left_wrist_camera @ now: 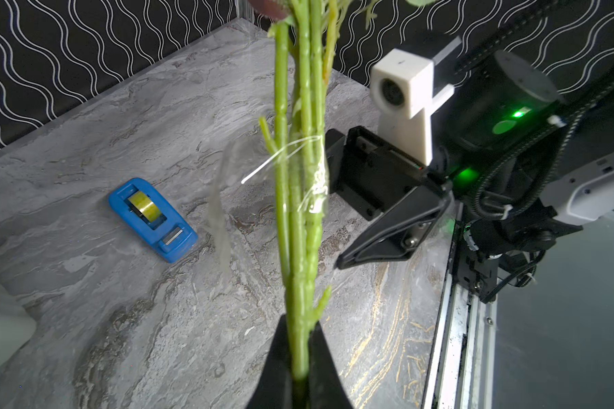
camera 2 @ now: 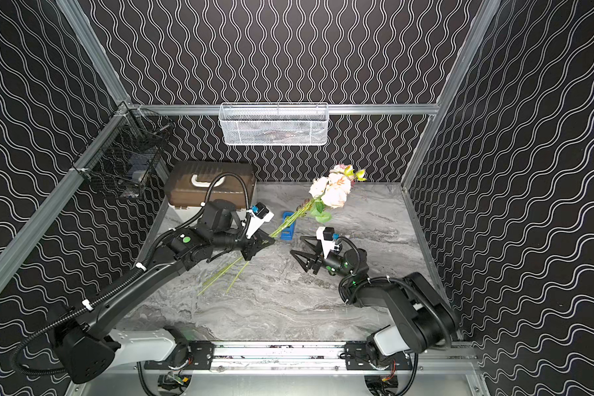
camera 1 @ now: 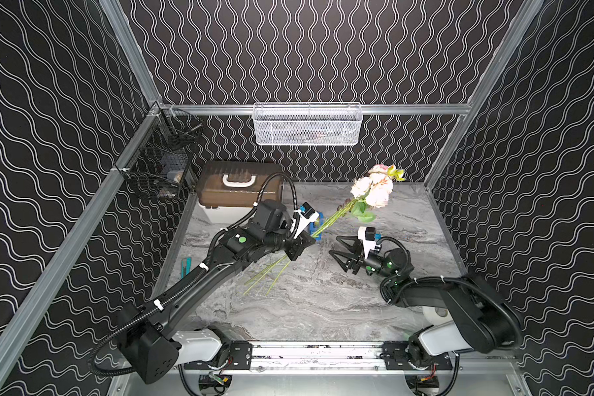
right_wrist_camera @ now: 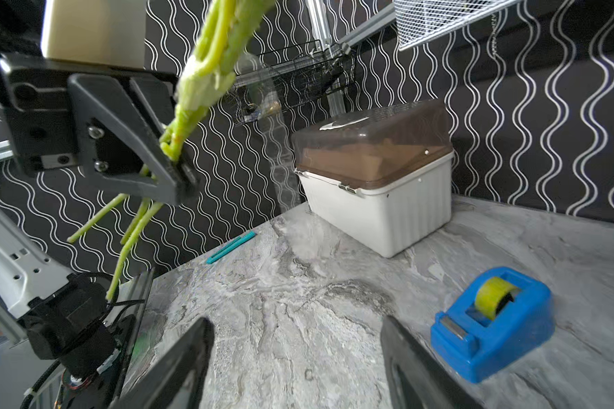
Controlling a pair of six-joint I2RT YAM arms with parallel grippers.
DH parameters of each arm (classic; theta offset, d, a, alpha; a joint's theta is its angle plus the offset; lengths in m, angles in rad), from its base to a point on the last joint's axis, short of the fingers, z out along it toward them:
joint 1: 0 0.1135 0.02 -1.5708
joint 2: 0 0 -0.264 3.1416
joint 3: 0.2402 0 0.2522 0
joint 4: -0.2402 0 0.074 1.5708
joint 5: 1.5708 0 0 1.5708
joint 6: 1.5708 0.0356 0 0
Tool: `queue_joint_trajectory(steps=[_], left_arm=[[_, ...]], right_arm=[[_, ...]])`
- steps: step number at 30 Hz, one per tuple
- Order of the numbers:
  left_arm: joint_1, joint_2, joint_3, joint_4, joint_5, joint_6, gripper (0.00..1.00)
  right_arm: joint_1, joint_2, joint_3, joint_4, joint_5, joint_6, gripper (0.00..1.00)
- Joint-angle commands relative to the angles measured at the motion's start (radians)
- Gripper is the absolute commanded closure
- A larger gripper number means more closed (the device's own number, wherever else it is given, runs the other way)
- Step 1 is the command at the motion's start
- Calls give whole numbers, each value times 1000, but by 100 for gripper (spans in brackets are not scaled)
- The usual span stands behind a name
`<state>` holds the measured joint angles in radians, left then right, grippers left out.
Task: Wrap bouquets with tape
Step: Wrap the tape around the bouquet.
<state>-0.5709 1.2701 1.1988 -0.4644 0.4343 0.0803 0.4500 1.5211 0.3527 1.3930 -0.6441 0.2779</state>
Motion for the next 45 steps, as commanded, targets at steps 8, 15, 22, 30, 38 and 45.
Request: queue_joint_trajectory(steps=[8,15,22,30,38,45], left_arm=[[2,-46,11,35,82,-39,100],[1,-43,15,33,105,-47,100],[0,-54,17,28,90,-34,100],[2,-62,14,4,4,15,100],[0,-51,14,-7,24,27,100],[2,-93,0,21,63,35,100]], right_arm=[[44,131,113,123,-56,-164,21],[73,132,144,123,-48,-208,22],[92,150,163,123,-84,-201,28],[119,143,126,122,-115,-210,21],[119,148,121,118,21,-223,19],[113,195,103,117,104,-233,20]])
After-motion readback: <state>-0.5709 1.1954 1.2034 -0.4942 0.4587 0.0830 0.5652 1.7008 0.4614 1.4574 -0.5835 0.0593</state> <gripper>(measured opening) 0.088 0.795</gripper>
